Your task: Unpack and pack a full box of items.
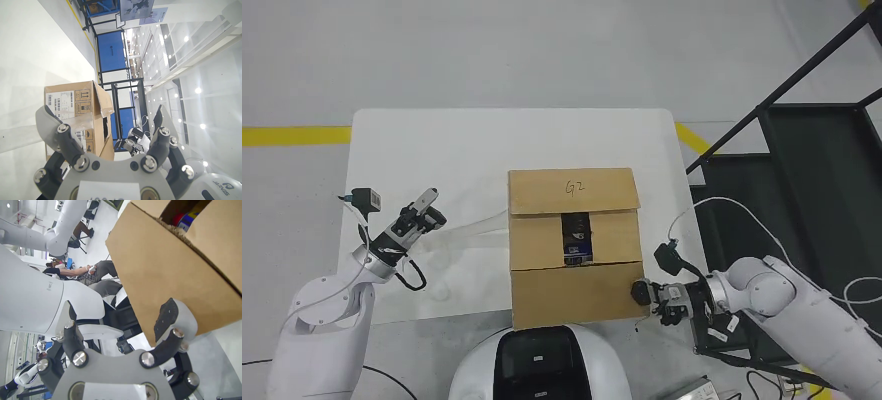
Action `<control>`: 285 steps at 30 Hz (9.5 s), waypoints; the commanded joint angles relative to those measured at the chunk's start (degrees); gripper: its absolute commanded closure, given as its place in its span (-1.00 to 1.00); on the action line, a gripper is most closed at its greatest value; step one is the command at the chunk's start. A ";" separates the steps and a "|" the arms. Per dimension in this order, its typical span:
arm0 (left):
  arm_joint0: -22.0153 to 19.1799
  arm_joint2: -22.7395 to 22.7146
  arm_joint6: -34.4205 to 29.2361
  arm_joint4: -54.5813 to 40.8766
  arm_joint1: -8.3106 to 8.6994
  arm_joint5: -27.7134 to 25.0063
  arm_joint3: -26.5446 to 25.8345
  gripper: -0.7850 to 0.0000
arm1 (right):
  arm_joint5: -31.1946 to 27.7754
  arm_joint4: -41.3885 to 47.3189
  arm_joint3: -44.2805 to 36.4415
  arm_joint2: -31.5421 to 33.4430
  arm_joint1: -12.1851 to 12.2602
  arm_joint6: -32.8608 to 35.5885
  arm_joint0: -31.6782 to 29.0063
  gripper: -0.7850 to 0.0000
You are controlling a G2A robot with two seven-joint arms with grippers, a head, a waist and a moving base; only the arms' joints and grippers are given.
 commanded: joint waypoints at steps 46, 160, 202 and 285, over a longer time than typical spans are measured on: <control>0.00 0.00 0.00 0.00 0.00 0.00 0.00 -1.00 | 0.39 19.42 9.95 -10.82 -0.80 0.38 11.66 -1.00; -35.31 32.27 2.90 -20.07 -7.11 12.53 21.68 -1.00 | 0.20 44.78 11.06 -2.11 3.53 0.21 7.51 -1.00; -54.37 44.56 19.16 -19.86 -16.97 10.07 56.92 -1.00 | 0.20 44.78 11.06 -2.11 3.53 0.21 7.51 -1.00; -26.78 9.33 -31.93 -10.69 1.11 10.35 21.27 -1.00 | 43.76 0.99 -4.87 -24.87 -11.04 -25.83 26.62 -1.00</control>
